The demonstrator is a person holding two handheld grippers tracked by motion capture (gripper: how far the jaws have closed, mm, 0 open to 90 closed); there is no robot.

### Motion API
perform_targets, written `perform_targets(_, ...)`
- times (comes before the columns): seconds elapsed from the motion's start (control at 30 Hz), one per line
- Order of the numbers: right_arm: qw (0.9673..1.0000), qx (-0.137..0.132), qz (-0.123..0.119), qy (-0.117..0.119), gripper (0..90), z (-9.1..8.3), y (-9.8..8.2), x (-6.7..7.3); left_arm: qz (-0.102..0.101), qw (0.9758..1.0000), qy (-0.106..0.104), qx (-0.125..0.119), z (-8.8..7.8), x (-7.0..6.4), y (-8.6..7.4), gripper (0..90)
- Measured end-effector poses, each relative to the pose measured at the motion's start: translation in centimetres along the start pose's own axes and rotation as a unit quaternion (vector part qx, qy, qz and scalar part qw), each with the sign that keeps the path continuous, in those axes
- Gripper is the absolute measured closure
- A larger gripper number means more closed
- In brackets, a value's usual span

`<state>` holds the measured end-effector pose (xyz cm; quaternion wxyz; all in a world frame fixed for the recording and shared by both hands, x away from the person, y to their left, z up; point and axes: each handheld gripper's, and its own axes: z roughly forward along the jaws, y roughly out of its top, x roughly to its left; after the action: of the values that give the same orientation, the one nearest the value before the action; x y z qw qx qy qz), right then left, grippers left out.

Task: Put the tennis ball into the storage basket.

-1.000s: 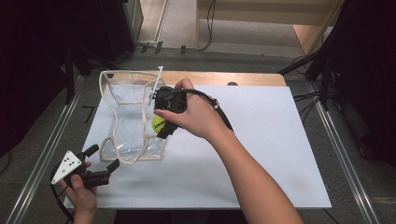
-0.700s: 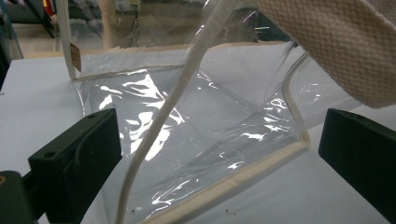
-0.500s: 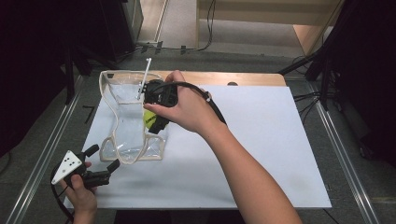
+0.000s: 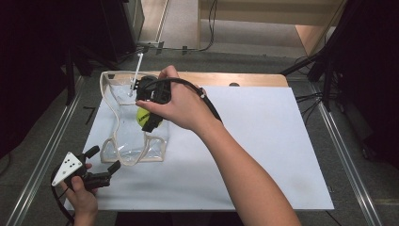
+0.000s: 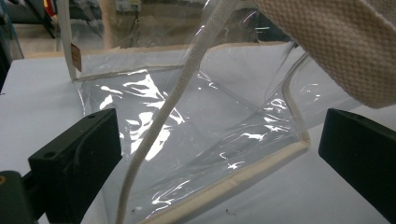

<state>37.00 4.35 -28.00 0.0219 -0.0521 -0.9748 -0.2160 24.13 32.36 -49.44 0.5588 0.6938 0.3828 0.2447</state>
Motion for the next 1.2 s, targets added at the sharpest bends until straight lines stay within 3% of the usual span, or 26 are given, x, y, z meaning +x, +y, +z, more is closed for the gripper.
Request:
perform_targets(0.8,0.9999,-0.005,-0.015,0.0,23.7,0.4,2.5,0.2,-0.001,1.0,-0.001,-0.001,0.0,0.0,0.0,0.0)
perform_targets(1.2,0.9997,-0.004,-0.022,0.008,23.7,2.0,4.4,-0.5,-0.002,1.0,0.0,-0.003,-0.1,0.1,0.0,0.0)
